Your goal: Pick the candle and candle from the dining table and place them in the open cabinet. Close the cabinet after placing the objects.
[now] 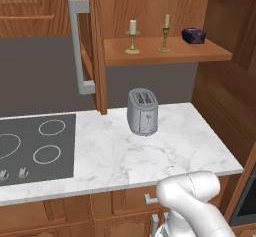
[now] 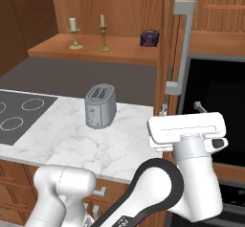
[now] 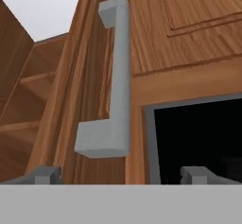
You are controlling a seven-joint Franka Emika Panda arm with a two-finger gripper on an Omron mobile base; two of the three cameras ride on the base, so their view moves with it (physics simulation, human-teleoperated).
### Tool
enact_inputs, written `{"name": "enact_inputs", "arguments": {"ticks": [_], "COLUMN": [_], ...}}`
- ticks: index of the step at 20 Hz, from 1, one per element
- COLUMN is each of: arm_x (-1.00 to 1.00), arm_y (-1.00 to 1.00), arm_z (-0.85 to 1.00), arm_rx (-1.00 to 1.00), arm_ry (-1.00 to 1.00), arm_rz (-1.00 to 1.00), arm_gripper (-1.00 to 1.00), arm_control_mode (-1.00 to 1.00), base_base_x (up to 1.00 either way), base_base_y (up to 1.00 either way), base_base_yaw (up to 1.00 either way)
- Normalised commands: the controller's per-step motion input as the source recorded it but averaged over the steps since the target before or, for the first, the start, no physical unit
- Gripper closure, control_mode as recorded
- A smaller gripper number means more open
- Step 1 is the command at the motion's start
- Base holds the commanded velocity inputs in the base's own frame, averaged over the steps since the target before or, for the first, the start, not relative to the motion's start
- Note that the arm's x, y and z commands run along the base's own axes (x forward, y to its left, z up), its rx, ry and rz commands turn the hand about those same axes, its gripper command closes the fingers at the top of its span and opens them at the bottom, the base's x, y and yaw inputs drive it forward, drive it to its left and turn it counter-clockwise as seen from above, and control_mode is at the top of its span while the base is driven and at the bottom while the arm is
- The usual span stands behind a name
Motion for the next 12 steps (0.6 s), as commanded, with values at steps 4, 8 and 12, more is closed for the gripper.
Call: {"name": "enact_inputs", "arguments": {"ticks": [4, 8, 12], "arm_x": [0.49, 0.77, 1.0], "arm_y": [0.81, 0.72, 0.73], "arm_z": [-0.19, -0.02, 0.0], "arm_rx": [0.0, -0.1, -0.14], "arm_ry": [0.0, -0.1, -0.08], "arm_rz": [0.07, 0.0, -0.02], "arm_gripper": [-1.0, -1.0, -1.0], "arm_control_mode": [-1.0, -1.0, -1.0], "base_base_x": [0.0, 0.0, 0.0], "base_base_y": [0.0, 0.0, 0.0], "base_base_yaw": [0.0, 0.0, 0.0]}}
